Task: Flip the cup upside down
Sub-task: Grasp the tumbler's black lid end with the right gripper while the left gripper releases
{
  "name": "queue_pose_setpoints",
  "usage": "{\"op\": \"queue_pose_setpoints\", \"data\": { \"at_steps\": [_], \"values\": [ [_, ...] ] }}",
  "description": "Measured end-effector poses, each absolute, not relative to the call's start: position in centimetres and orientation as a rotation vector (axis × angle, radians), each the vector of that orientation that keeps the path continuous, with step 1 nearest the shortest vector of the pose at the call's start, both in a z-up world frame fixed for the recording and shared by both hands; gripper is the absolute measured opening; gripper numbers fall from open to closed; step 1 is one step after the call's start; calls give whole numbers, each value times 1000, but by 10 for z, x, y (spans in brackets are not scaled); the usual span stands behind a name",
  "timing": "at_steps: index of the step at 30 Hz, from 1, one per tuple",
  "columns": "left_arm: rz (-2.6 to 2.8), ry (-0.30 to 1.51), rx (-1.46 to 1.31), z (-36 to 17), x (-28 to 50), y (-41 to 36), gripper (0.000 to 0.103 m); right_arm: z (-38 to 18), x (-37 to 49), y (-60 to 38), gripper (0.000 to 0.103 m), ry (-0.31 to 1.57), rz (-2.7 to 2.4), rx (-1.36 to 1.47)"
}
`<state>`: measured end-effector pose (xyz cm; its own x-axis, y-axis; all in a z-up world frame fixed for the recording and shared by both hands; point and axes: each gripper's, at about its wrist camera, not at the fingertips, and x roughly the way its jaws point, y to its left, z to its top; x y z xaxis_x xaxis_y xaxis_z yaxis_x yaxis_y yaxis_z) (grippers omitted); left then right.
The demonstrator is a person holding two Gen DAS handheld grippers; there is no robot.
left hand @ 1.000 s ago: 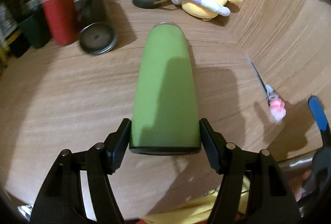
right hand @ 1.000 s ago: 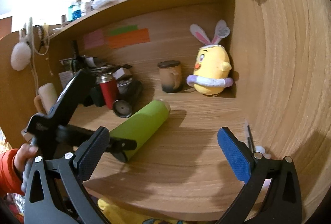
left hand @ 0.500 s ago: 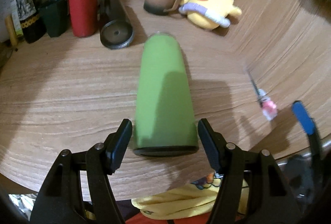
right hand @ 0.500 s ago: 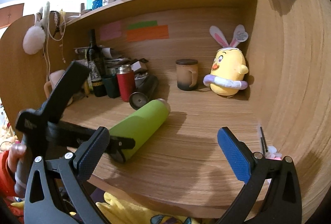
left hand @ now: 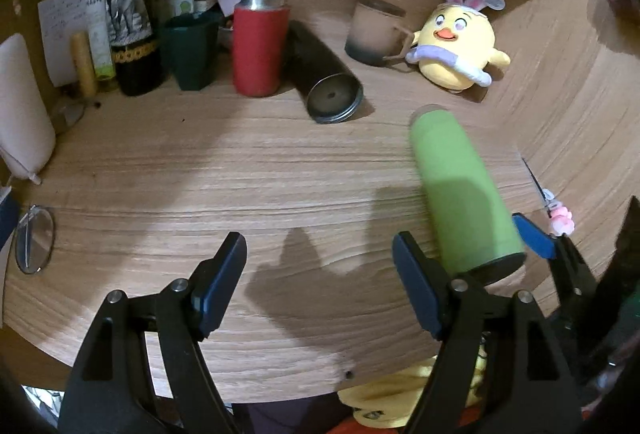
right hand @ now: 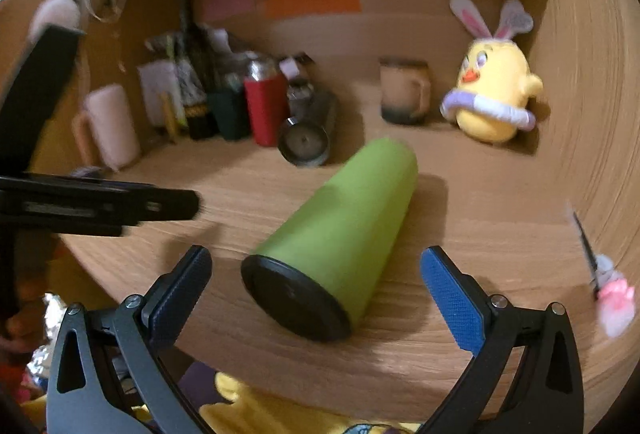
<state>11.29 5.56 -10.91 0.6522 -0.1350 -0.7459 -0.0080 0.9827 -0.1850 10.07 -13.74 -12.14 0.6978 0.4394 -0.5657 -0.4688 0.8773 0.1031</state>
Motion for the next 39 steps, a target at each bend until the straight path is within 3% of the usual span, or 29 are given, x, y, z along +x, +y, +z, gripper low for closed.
{"op": "queue_pose_setpoints", "data": {
  "at_steps": [3, 7, 20, 31, 35, 39],
  "values": [
    [-74, 853, -158, -113, 113, 56, 75, -133, 105, -135, 103, 632, 454, -57],
    [-92, 829, -126, -112, 113, 48, 75, -138, 105, -143, 80, 619, 409, -47],
    [-220, 710, -59, -81, 94, 11, 75, -120, 86, -168, 65, 513, 393, -33],
    [-304, 578, -3, -36, 70, 1, 75, -76, 64, -170, 63, 453, 503, 4],
    [-348, 543, -19, -21, 71, -1, 83, -54, 63, -170, 63, 395, 522, 1],
    [-404, 518, -38, -7, 80, -3, 83, -36, 70, -166, 63, 349, 537, -15]
  ]
}}
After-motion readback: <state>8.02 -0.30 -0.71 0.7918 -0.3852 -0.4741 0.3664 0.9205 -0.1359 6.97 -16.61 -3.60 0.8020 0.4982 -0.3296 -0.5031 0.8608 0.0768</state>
